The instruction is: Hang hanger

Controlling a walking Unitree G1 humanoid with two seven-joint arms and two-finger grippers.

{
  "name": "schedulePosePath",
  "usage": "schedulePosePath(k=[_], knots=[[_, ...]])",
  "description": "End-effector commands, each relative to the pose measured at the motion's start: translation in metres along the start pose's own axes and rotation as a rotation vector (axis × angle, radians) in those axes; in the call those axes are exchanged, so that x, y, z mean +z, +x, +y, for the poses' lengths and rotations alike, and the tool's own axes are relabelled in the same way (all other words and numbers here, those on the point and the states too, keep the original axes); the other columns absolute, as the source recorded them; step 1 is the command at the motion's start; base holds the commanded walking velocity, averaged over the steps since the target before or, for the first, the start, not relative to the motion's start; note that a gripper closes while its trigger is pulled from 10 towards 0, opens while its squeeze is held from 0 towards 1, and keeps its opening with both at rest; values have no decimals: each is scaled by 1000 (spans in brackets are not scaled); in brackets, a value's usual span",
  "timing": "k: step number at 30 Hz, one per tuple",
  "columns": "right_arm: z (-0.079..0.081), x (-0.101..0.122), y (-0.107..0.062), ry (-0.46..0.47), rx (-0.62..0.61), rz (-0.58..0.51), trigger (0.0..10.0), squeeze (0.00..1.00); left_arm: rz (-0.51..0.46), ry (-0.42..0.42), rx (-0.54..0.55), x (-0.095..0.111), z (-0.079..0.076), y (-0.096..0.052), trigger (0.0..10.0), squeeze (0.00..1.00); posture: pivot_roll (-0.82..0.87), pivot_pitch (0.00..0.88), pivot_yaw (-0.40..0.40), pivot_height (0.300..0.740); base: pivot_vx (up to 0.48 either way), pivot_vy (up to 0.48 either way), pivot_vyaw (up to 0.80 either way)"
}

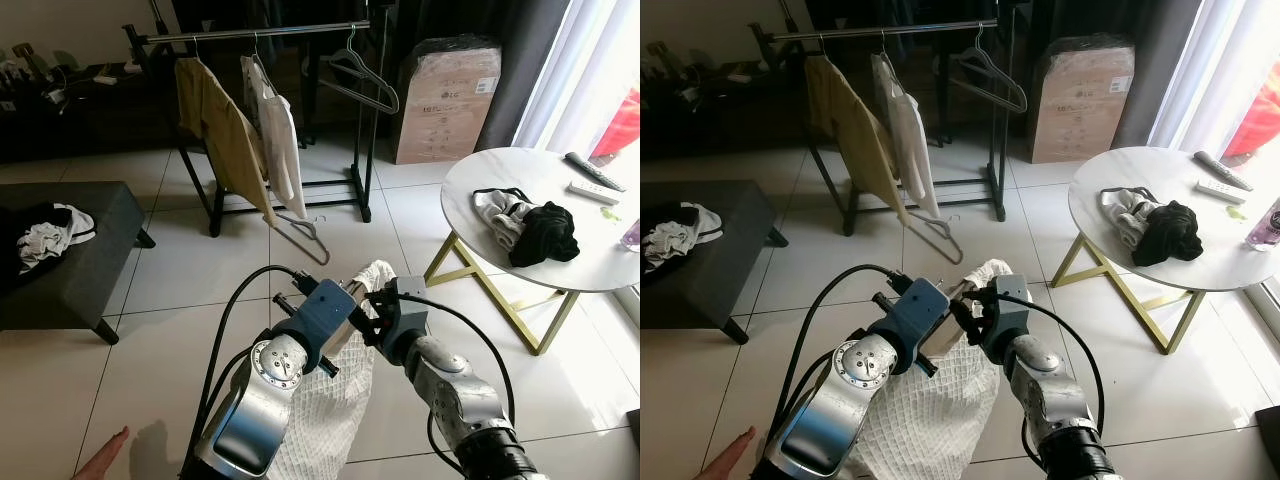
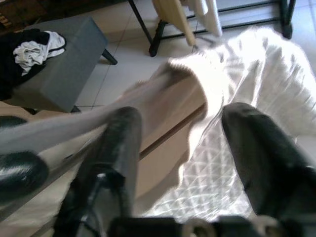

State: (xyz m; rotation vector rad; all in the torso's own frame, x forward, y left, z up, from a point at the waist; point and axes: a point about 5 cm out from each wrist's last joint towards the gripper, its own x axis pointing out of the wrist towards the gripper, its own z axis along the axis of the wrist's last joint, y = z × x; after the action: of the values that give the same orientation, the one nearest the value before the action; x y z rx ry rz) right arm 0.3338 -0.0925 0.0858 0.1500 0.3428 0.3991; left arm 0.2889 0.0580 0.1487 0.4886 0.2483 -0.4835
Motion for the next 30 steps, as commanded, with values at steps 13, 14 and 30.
schedulePosePath(k=[13, 14, 30], knots=[[-22, -3, 4, -106, -193, 7, 10000, 0, -51, -1, -7, 14, -1, -2, 10000, 0, -26, 153, 13, 740, 0, 0, 0], [-25, -1, 4, -100, -222, -8, 10000, 0, -53, -1, -7, 15, -1, -2, 10000, 0, -25, 154, 13, 740, 0, 0, 0], [-1, -2, 15, -80, -59, 32, 10000, 0, -52, -3, -17, 15, -4, -3, 10000, 0, -25, 164, 13, 740, 0, 0, 0]])
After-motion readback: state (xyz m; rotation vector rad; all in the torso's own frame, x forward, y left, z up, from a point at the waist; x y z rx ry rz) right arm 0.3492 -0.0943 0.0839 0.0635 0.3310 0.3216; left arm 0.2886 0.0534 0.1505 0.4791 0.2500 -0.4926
